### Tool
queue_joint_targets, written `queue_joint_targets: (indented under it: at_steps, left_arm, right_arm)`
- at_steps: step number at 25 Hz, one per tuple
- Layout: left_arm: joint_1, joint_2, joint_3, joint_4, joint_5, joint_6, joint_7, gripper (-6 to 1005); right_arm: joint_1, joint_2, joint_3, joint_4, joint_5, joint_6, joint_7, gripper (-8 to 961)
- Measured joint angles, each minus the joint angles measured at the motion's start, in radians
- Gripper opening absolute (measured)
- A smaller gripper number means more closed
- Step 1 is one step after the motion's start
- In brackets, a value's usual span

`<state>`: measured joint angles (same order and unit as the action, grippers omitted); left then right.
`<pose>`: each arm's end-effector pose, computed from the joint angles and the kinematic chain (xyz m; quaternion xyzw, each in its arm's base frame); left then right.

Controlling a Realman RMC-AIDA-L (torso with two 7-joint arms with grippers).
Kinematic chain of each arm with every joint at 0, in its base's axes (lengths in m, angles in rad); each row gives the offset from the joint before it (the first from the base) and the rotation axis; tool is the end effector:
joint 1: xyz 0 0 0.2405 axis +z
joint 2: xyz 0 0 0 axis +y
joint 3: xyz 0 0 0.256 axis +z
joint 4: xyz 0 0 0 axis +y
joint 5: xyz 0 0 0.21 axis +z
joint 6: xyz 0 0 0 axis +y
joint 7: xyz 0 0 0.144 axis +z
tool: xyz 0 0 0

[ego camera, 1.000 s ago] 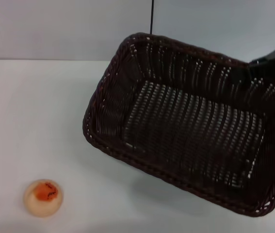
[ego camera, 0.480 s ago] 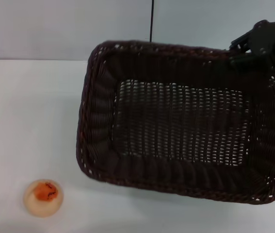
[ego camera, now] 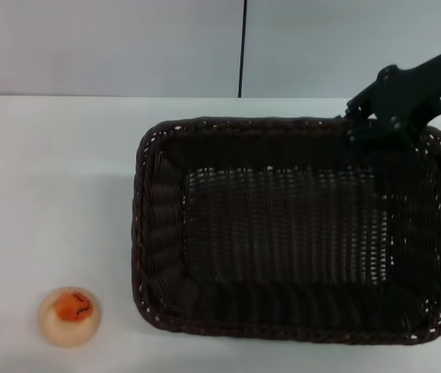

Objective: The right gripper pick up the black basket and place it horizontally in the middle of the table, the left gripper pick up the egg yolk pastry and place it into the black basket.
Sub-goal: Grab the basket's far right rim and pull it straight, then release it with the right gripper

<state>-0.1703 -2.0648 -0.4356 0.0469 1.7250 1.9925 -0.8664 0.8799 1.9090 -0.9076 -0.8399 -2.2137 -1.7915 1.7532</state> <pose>-0.3531 0.1857 0.0849 -0.5091 -0.2037 -0.6104 0.5716 0.1545 0.3904 0.0561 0.9937 -0.1076 -0.0308 0.0062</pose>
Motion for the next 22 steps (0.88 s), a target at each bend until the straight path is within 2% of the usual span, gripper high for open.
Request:
queue_joint_targets:
  at_steps: [10,18,22]
  left_arm:
    - [0.006,0.000,0.012,-0.008,0.002,0.000,-0.002,811]
    - [0.008,0.000,0.021,-0.010,0.015,0.000,-0.015,811]
    - [0.010,0.000,0.029,-0.010,0.015,0.000,-0.016,811]
  right_arm:
    - [-0.009,0.001,-0.002,0.029,-0.006,0.027,-0.055,193]
    - [0.016,0.001,-0.016,0.059,-0.035,0.062,-0.054,192]
    - [0.025,0.001,-0.016,0.064,-0.037,0.092,-0.056,261]
